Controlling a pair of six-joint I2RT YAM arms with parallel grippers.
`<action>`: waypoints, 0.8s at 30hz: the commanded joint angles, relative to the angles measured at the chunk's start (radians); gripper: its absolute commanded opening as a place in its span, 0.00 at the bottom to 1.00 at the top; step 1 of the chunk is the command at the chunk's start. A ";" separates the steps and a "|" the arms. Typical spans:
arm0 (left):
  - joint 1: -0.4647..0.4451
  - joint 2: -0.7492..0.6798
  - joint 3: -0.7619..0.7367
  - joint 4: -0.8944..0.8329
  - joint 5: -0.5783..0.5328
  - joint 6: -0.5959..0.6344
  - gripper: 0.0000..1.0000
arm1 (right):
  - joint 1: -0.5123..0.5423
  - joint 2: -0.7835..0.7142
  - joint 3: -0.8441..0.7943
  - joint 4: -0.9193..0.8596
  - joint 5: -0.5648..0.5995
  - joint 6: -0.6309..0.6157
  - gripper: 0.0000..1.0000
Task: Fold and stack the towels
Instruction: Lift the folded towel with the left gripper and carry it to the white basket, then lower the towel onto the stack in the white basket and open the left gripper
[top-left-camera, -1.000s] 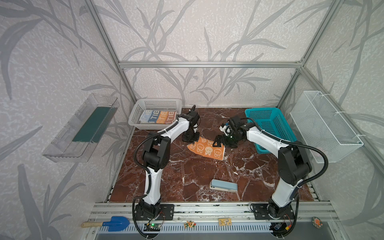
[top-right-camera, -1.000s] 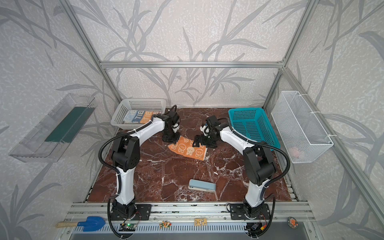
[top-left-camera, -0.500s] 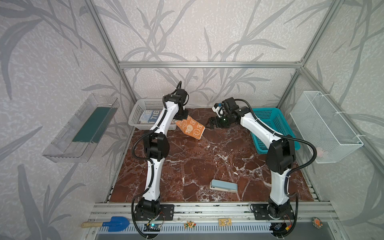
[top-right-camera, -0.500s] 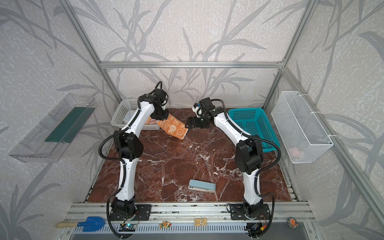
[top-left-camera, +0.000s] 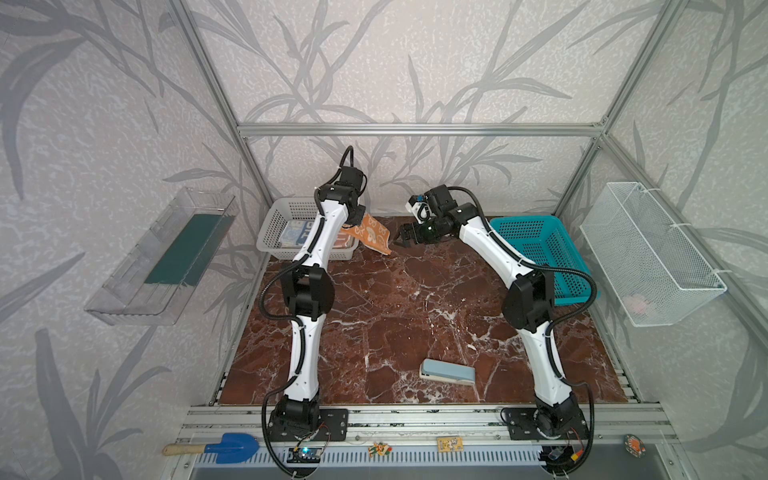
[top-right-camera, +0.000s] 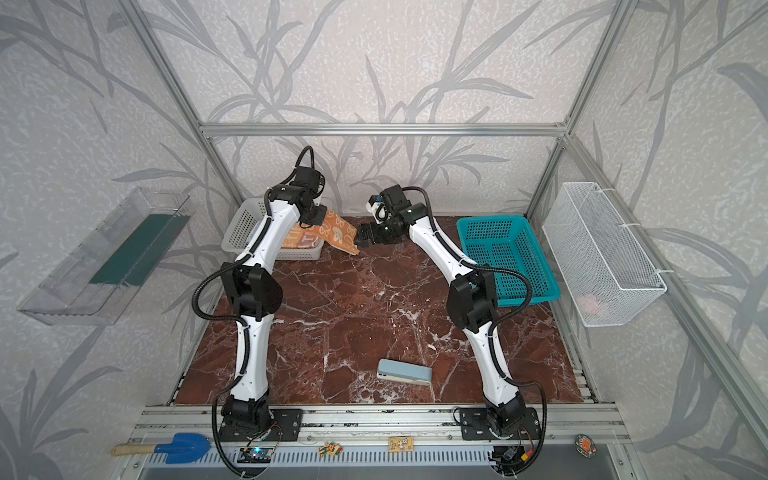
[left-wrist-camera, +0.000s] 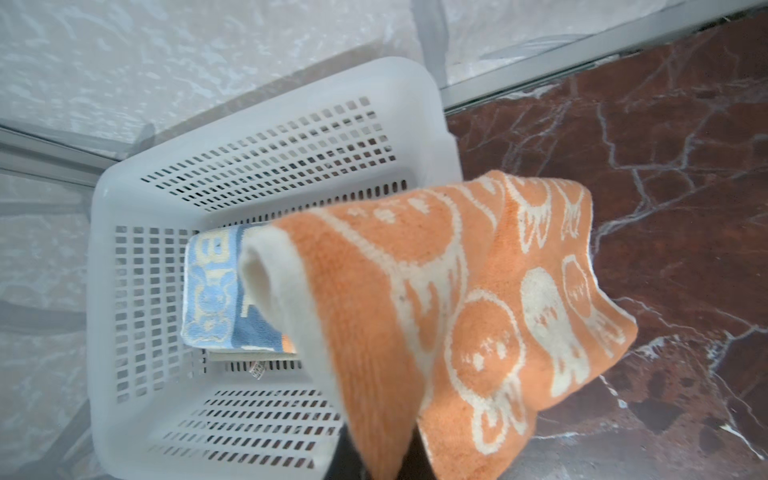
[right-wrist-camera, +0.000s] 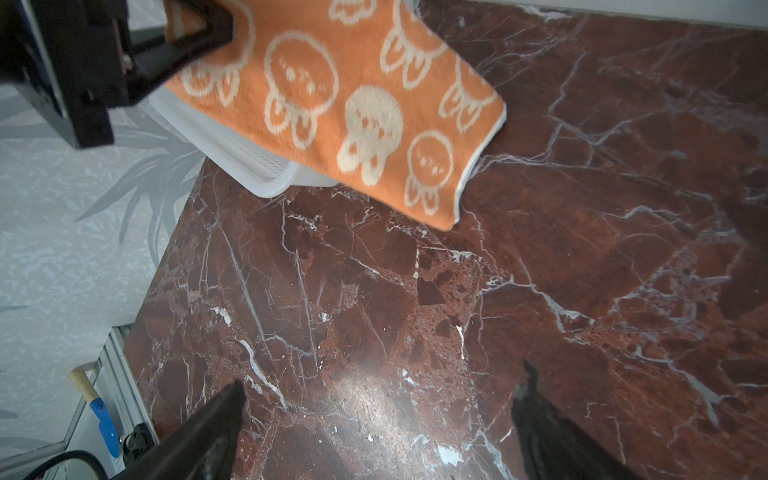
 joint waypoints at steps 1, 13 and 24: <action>0.065 -0.002 0.004 0.042 -0.016 0.060 0.00 | 0.017 0.055 0.117 -0.088 0.004 -0.022 0.99; 0.219 -0.001 -0.148 0.166 0.080 0.136 0.00 | 0.038 0.159 0.244 -0.073 -0.013 0.012 0.99; 0.264 0.004 -0.213 0.263 0.114 0.166 0.00 | 0.040 0.176 0.243 -0.102 -0.016 0.009 0.99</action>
